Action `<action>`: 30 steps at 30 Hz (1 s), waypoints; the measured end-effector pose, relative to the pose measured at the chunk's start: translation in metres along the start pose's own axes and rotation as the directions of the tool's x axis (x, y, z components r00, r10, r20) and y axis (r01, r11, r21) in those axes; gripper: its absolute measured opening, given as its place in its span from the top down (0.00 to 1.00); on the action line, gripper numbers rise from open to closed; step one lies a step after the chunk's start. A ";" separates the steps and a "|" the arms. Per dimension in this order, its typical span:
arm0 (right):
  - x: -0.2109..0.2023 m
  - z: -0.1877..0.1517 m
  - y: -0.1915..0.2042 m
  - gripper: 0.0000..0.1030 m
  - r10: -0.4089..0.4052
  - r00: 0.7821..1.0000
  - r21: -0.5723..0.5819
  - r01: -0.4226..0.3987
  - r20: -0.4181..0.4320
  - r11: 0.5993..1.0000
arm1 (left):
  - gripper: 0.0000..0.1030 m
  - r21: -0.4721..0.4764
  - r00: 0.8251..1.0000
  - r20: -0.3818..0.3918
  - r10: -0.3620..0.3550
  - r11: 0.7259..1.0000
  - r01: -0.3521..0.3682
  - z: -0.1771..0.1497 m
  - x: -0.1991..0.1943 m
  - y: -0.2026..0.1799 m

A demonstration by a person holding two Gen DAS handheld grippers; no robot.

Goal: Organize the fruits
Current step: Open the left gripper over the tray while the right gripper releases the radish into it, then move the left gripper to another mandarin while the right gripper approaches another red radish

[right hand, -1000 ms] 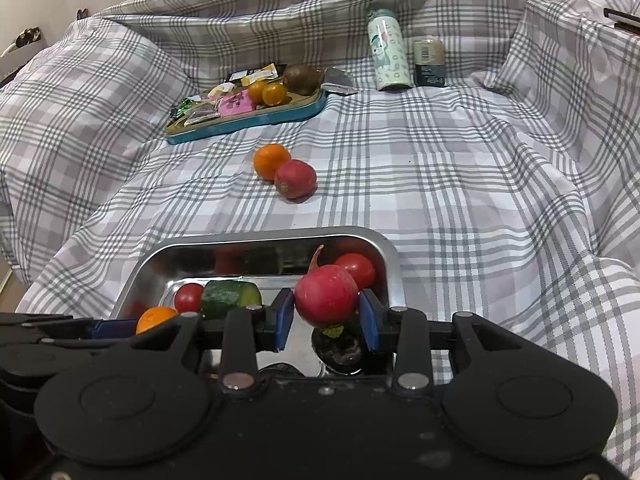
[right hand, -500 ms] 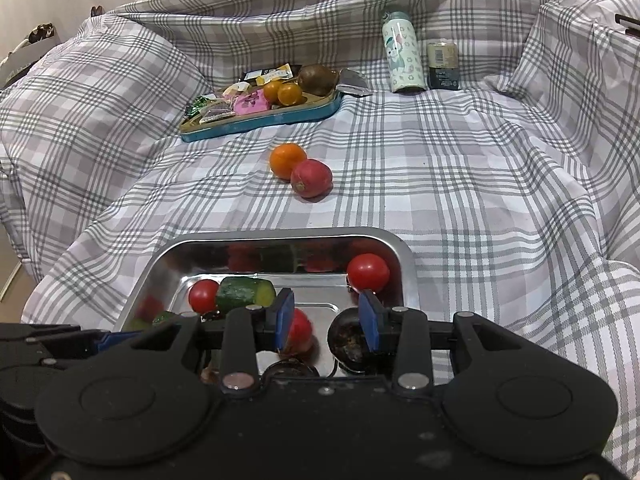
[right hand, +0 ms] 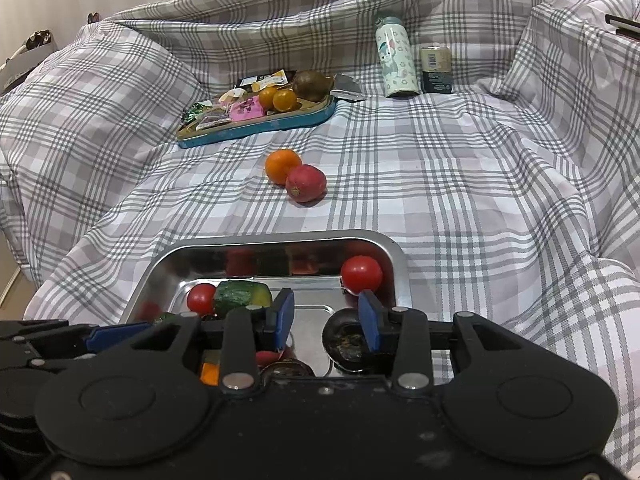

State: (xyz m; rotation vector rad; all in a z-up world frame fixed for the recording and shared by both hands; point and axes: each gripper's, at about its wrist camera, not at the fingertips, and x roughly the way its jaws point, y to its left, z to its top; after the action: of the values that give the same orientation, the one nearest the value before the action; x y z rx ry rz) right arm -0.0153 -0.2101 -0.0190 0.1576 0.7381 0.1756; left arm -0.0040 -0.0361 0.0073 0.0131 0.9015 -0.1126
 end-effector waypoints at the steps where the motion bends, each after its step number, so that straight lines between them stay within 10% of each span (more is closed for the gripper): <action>1: 0.000 -0.001 0.000 0.63 0.000 1.000 0.002 0.000 -0.001 1.000 | 0.53 -0.002 1.000 0.001 0.004 1.000 -0.004 0.001 0.000 0.001; 30: 0.039 0.042 0.002 0.63 -0.019 0.998 -0.054 0.023 0.068 0.998 | 0.53 0.001 0.989 0.115 0.093 0.996 -0.093 0.090 0.052 0.030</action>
State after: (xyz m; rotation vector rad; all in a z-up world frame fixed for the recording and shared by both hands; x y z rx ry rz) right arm 0.0413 -0.2029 -0.0132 0.1033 0.6671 0.1693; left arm 0.1014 -0.0168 0.0213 0.0539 0.7842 -0.0288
